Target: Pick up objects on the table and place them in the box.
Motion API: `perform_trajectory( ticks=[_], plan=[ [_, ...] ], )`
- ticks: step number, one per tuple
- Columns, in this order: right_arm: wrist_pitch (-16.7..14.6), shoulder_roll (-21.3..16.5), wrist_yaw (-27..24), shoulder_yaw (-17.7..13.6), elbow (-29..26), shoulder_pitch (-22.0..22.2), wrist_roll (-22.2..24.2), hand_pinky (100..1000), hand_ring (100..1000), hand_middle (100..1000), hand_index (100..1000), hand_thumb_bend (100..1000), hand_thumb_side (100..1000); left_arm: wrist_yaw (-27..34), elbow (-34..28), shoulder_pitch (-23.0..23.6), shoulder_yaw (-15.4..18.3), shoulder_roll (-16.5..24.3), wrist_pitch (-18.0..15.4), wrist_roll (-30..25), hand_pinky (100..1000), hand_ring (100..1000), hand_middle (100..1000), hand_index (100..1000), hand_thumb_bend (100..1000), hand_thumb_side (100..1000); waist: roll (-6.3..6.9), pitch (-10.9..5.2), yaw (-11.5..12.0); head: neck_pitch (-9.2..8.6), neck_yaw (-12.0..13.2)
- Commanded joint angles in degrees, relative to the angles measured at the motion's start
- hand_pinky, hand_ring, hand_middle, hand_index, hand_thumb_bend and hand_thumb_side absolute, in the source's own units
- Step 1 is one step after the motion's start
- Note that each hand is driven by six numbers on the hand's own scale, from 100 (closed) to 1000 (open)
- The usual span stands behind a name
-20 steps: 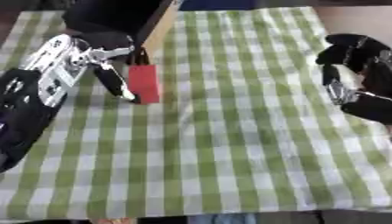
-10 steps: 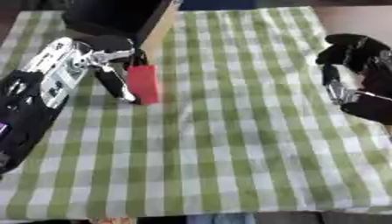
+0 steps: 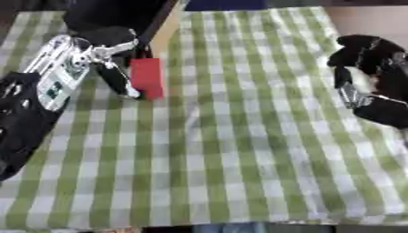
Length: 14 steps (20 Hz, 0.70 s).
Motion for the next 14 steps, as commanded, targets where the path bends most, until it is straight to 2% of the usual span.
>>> perform_trajectory(
  ticks=[1,4,7,14],
  plan=[
    [0.03,-1.19,-0.25,-0.52,-0.75,-0.33,0.04,786,701,634,838,100,189,1.32,-3.74,-1.78,1.89,3.08,1.01,0.32,654,462,421,633,426,235,0.04,-1.02,-0.06,0.3,-0.23],
    [0.0,-1.28,-0.24,-0.37,-0.71,-0.26,0.22,786,701,634,838,100,191,1.77,-4.75,-3.03,3.64,4.57,1.88,0.66,659,466,428,637,435,243,0.15,-1.13,-0.21,0.3,-0.23],
    [0.01,-1.28,-0.26,-0.24,-0.63,-0.15,0.36,786,701,634,839,100,192,0.96,-3.21,-4.54,6.22,4.36,3.72,2.85,657,465,427,637,443,249,0.16,-1.23,-0.39,0.3,-0.18],
    [-0.06,-1.15,-0.47,0.23,-0.56,-0.05,0.85,787,701,634,839,100,196,-4.78,6.78,-8.77,11.09,0.61,7.28,10.16,656,478,445,657,470,260,-0.02,-1.5,-1.31,0.3,0.19]
  ],
)
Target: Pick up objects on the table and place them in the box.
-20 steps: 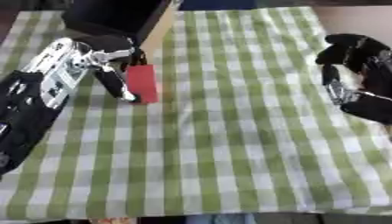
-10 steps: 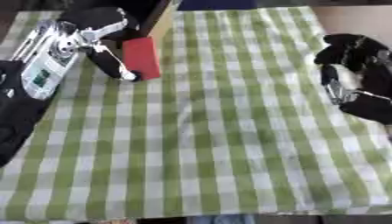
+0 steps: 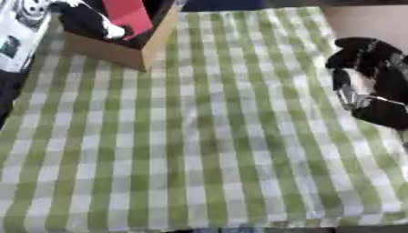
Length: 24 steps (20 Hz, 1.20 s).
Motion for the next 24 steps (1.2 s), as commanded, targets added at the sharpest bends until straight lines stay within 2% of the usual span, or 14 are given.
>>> perform_trajectory(
  ticks=[1,5,6,7,10,15,16,20,24],
  plan=[
    [-0.07,-1.09,-0.48,0.0,-0.54,-0.46,0.42,787,701,634,839,100,196,-3.87,4.48,-2.99,2.98,-1.1,1.69,3.72,656,478,445,657,470,260,-0.1,-1.34,-0.61,0.3,0.39],
    [-0.12,-0.83,-0.62,0.31,-0.54,-0.48,0.79,787,700,633,840,100,199,-8.12,11.8,-4.96,6.5,-3.69,3.79,8.19,650,484,452,662,485,260,-0.23,-1.13,-2.02,0.3,0.98],
    [-0.1,-0.79,-0.6,0.34,-0.52,-0.48,0.82,787,700,633,840,100,200,-8.95,13.32,-5.28,7.4,-4.09,4.48,9.37,650,492,461,670,458,231,-0.24,-1.03,-2.43,0.3,1.12],
    [-0.11,-0.76,-0.6,0.38,-0.52,-0.5,0.86,787,700,633,840,100,201,-9.63,14.67,-5.55,8.25,-4.44,5.22,10.48,650,493,462,671,493,260,-0.23,-0.93,-2.82,0.3,1.3],
    [-0.14,-0.66,-0.6,0.46,-0.51,-0.46,0.96,787,700,633,839,100,203,-11.64,18.64,-6.22,10.38,-5.41,7.23,13.03,651,505,476,685,520,271,-0.26,-0.68,-3.7,0.3,1.78],
    [-0.16,-0.61,-0.61,0.48,-0.5,-0.43,1.0,787,700,633,839,100,203,-12.68,21.14,-6.64,11.3,-5.94,7.58,14.58,651,505,476,685,520,271,-0.26,-0.59,-3.99,0.3,1.96],
    [-0.16,-0.53,-0.6,0.46,-0.49,-0.4,1.0,787,700,632,839,100,206,-12.84,21.61,-6.31,11.7,-6.13,7.79,14.56,704,620,603,779,660,356,-0.32,-0.43,-4.21,0.3,2.29],
    [-0.18,-0.35,-0.59,0.51,-0.42,-0.35,1.07,787,700,632,839,100,206,-14.09,24.65,-6.09,12.74,-7.07,9.41,15.41,749,694,686,815,715,391,-0.41,-0.32,-4.62,0.3,3.34],
    [-0.21,-0.34,-0.61,0.51,-0.4,-0.33,1.1,787,700,632,839,100,206,-14.41,25.18,-6.11,12.76,-7.13,9.45,15.35,749,694,686,815,715,391,-0.42,-0.33,-4.64,0.3,3.55]
  ],
)
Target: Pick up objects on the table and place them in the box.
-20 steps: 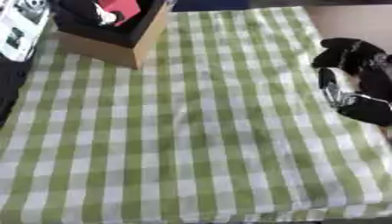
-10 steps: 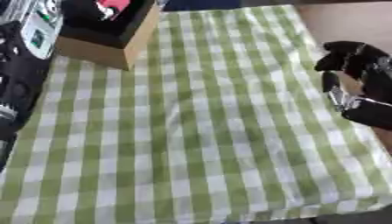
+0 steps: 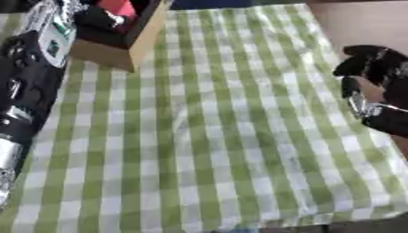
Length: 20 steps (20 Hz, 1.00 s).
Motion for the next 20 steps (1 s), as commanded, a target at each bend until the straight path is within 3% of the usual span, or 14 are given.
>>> perform_trajectory(
  ticks=[1,3,4,13,20],
  plan=[
    [-0.2,-0.54,-0.16,-0.25,-0.43,-0.39,0.18,787,700,632,839,100,206,-0.53,-0.34,-1.35,0.48,0.81,0.23,0.12,749,694,686,815,715,391,-0.07,-0.9,-0.07,0.3,0.3],
    [-0.2,-0.54,-0.16,-0.25,-0.43,-0.39,0.18,787,700,632,839,100,207,-0.56,-0.3,-1.34,0.47,0.81,0.22,0.06,761,712,708,827,726,399,-0.07,-0.9,-0.06,0.3,0.34],
    [-0.2,-0.59,-0.14,-0.27,-0.4,-0.39,0.18,788,700,632,839,100,207,-0.5,-0.25,-1.2,0.4,1.12,0.14,-0.27,810,771,778,867,759,432,0.0,-0.98,0.12,0.3,0.6],
    [-0.24,-0.54,0.03,-0.65,-0.15,-0.15,-0.11,788,700,631,839,100,209,7.26,-12.71,1.84,-1.28,7.05,-4.86,-0.76,755,693,681,791,707,423,-0.11,-1.07,1.57,0.3,0.68],
    [-0.34,-0.33,0.17,-1.11,-0.18,0.09,-0.64,788,700,631,839,100,207,14.06,-23.76,9.93,-1.17,9.8,-11.41,4.5,717,646,628,767,698,401,-0.67,-0.82,2.68,0.3,1.28]
  ],
)
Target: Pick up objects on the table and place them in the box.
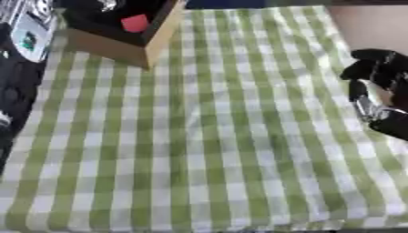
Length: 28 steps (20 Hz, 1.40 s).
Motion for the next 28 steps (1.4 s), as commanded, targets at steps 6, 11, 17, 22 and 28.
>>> perform_trajectory(
  ticks=[6,11,17,22,28],
  plan=[
    [-0.34,-0.08,0.27,-1.03,-0.86,-0.38,-0.94,787,698,629,839,100,202,7.95,-13.66,8.8,2.72,0.6,-4.93,2.41,702,631,614,756,683,390,-0.43,-0.77,0.74,0.3,2.57],
    [-0.51,0.25,0.64,-1.4,-1.25,-0.19,-1.5,787,697,628,839,100,196,12.74,-21.43,14.6,2.93,-1.39,-2.77,1.5,695,627,610,752,670,389,-0.61,-0.67,1.25,-0.11,3.8],
    [-0.52,0.72,0.95,-1.67,-1.49,-0.03,-1.82,787,697,628,839,100,198,18.03,-30.04,20.04,2.98,-3.3,1.54,-1.75,695,629,613,754,660,394,-0.75,-0.47,1.48,-0.43,2.94],
    [-0.57,0.9,1.22,-1.93,-1.74,-0.04,-2.0,788,698,628,838,100,195,22.72,-35.84,22.94,2.82,-3.57,4.93,-4.5,695,630,615,755,659,400,-0.73,-0.32,1.54,-1.17,1.82],
    [-0.56,1.04,1.34,-2.09,-1.9,-0.03,-2.11,788,698,628,839,100,195,26.73,-37.04,24.53,2.37,-3.67,4.77,-6.59,695,631,617,759,654,411,-0.67,-0.22,1.55,-1.79,0.65]
  ],
)
